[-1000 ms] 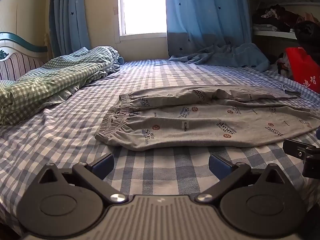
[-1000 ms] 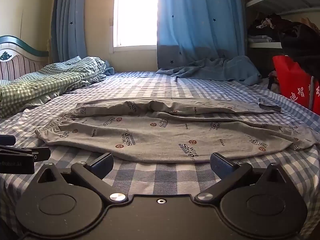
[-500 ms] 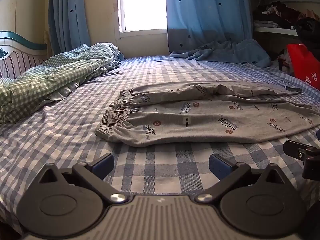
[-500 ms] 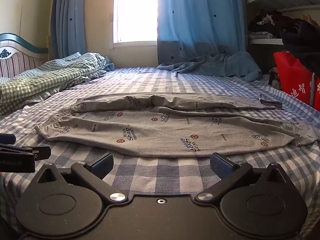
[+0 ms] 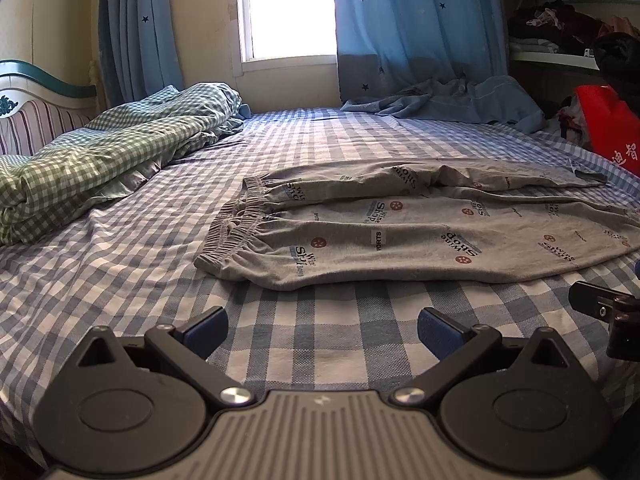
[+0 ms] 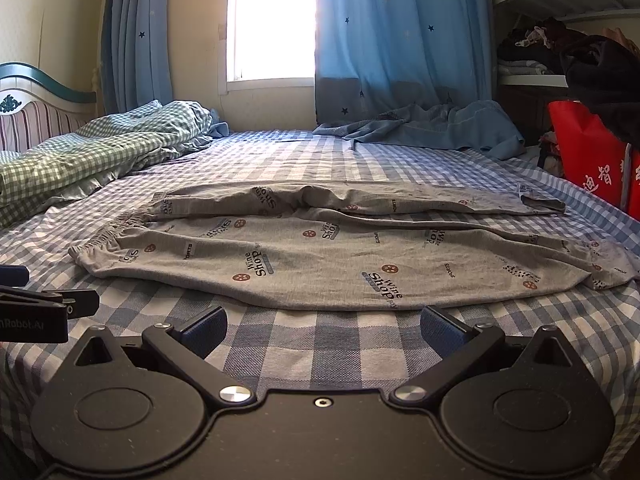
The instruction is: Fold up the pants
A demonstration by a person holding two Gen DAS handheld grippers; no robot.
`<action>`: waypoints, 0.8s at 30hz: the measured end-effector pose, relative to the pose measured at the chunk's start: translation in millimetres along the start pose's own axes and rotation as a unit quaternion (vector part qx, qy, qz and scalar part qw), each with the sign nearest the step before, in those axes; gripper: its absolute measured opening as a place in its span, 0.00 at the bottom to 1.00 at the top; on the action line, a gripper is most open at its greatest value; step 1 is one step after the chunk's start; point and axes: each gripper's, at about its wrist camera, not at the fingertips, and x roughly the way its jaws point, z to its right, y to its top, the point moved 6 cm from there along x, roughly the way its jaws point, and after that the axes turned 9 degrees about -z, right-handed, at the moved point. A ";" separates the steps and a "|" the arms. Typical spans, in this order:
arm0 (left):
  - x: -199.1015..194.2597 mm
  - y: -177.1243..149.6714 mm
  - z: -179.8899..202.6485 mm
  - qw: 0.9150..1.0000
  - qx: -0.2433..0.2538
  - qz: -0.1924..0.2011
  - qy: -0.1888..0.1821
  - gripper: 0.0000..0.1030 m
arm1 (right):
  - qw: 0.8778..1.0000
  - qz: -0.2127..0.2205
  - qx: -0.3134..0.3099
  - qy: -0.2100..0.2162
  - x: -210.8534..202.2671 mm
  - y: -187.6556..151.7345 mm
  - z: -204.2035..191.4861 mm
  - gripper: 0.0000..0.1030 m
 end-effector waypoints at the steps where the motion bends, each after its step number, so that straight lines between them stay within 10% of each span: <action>1: 0.3 -0.4 -0.1 1.000 0.000 -0.001 0.001 1.00 | 1.000 -0.001 0.000 0.000 0.7 -0.1 -0.1 1.00; 24: 7.5 -1.4 -4.3 1.000 -0.001 -0.012 0.003 1.00 | 1.000 -0.012 -0.002 0.001 8.8 -2.3 -2.2 1.00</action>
